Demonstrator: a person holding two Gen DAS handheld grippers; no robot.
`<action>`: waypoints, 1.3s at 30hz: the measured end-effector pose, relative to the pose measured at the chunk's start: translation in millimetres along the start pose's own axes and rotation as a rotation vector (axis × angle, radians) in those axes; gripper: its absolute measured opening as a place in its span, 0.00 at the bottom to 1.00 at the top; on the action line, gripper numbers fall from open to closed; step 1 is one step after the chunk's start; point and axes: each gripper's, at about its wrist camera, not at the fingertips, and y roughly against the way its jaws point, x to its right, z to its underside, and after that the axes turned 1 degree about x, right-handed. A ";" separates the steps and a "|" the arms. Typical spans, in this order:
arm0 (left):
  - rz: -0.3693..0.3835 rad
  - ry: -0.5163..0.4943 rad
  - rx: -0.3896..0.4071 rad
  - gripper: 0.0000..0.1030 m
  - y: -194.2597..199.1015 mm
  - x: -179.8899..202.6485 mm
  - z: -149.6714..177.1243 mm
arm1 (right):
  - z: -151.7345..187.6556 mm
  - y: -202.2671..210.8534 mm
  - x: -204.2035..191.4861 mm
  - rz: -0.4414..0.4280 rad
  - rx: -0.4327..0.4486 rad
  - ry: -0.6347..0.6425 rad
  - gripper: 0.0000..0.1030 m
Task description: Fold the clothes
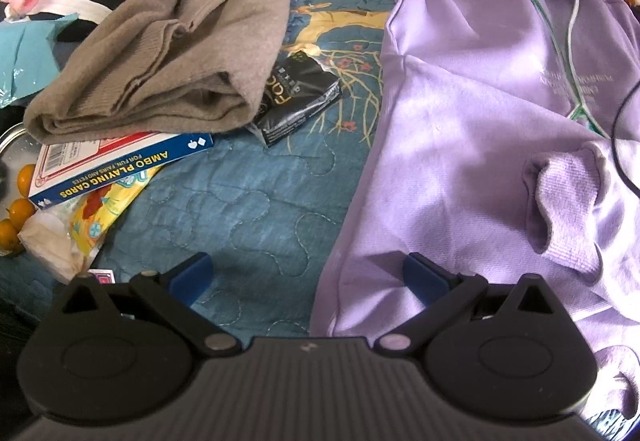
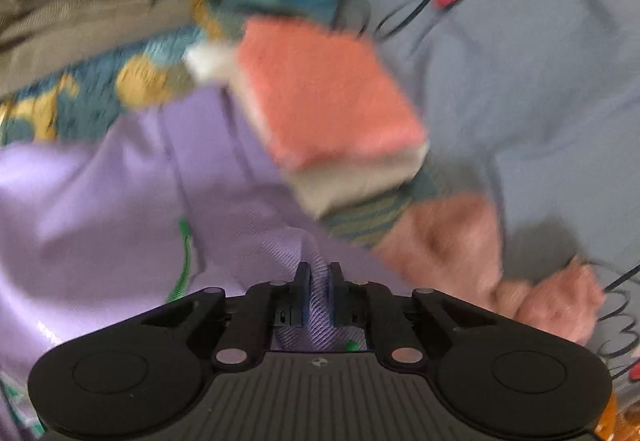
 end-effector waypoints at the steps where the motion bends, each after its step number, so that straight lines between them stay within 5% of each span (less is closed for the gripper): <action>1: 0.000 0.000 0.000 1.00 -0.1 0.3 -0.2 | -0.8 -5.6 2.7 0.024 -0.012 -0.043 0.07; 6: 0.000 0.002 -0.001 1.00 0.3 1.6 -0.4 | -4.1 -31.6 -7.3 0.105 -0.117 -0.093 0.10; 11: 0.000 0.004 -0.001 1.00 0.5 2.4 -0.4 | -28.8 -1.0 -26.0 0.222 0.060 -0.097 0.35; 16: 0.001 0.005 -0.002 1.00 -0.1 2.4 -0.5 | -38.9 -11.9 -46.5 0.018 0.190 -0.081 0.36; 24: 0.002 0.003 0.000 1.00 -0.3 2.7 -0.3 | -55.5 -76.8 -68.6 -0.050 0.104 -0.073 0.38; 26: 0.004 0.005 0.000 1.00 -1.0 2.4 -1.0 | -55.8 -82.1 -63.2 -0.079 0.091 -0.112 0.35; 28: 0.006 0.006 -0.001 1.00 -1.7 2.7 -1.8 | -56.7 -84.8 -56.7 -0.095 0.078 -0.161 0.06; 36: 0.010 0.010 0.000 1.00 -2.6 2.1 -2.3 | -66.9 -57.7 -32.1 -0.026 0.254 -0.325 0.03; 39: 0.009 0.010 0.000 1.00 -3.1 3.2 -2.6 | -73.7 -62.2 -35.8 0.027 0.248 -0.320 0.02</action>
